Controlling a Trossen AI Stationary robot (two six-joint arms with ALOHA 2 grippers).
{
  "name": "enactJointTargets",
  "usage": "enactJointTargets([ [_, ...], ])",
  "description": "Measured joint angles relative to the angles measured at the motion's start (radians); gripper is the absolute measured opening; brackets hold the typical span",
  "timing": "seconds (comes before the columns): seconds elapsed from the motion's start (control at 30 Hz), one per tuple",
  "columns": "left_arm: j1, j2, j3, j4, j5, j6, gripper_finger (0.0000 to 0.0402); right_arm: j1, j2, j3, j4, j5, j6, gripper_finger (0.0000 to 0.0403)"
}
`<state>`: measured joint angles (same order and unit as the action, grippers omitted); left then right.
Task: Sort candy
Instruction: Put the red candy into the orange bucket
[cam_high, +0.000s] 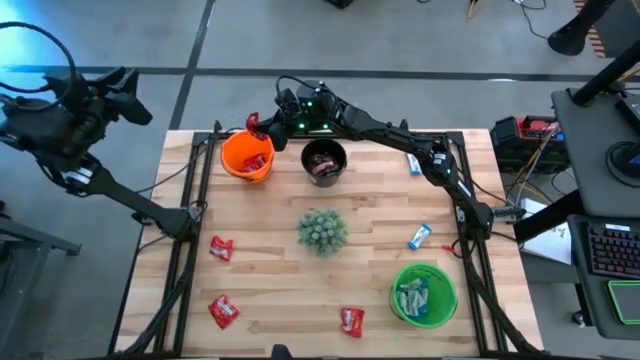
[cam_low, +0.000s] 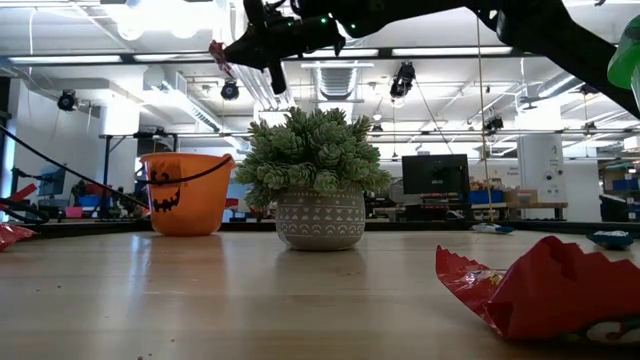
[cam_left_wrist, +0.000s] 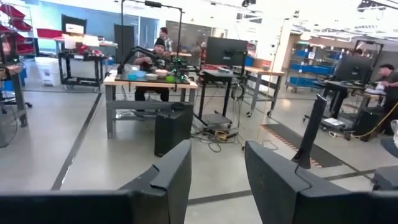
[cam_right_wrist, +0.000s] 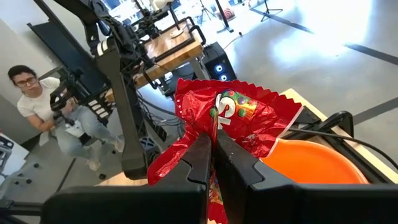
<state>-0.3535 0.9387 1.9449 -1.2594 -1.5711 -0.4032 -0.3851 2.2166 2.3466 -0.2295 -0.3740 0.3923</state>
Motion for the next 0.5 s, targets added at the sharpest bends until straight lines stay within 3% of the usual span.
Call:
enactJointTargets([
  [0.27, 0.005, -0.042, -0.070, 0.000, 0.004, -0.076, 0.0131, 0.000, 0.000, 0.000, 0.001, 0.000, 0.007, 0.0012],
  [0.5, 0.005, -0.053, -0.076, 0.002, 0.273, -0.090, 0.0131, 0.000, 0.000, 0.000, -0.001, 0.000, 0.008, 0.0012],
])
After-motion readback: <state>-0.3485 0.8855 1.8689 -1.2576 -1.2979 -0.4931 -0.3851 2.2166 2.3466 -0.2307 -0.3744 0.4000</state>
